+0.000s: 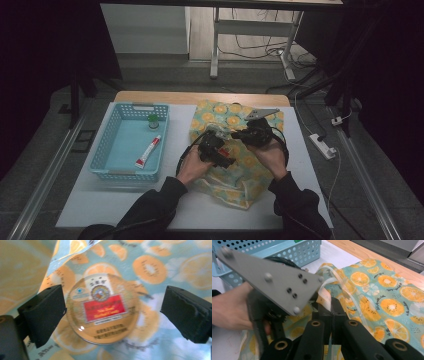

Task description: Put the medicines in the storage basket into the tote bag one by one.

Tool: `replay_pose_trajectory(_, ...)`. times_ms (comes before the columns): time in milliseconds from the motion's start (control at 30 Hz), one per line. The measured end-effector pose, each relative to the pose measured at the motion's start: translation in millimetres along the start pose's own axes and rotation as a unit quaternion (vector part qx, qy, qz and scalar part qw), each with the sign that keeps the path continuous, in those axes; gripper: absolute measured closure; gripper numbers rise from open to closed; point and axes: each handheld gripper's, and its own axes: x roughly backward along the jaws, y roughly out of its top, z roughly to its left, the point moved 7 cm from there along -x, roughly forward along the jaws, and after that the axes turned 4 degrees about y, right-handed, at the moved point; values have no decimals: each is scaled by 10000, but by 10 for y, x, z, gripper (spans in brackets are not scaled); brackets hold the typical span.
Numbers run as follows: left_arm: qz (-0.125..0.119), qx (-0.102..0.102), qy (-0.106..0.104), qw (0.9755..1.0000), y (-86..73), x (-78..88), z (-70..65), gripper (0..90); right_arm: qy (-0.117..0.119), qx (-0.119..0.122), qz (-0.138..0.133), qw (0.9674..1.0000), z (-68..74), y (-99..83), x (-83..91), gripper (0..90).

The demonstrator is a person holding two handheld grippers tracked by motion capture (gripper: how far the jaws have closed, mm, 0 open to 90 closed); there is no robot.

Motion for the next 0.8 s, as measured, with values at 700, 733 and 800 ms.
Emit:
replay_pose_trajectory(700, -238, 46, -592, 9980, -27, 503, -135, 0, 18, 3, 46, 10000, 19, -14, -30, 892)
replay_pose_trajectory(733, -230, 31, -590, 9980, -37, 524, -135, 0, 26, 12, 53, 10000, 20, -15, -29, 892)
replay_pose_trajectory(800, -210, -2, -569, 9982, -58, 568, -128, 0, 26, 9, 51, 10000, 21, -14, -29, 892)
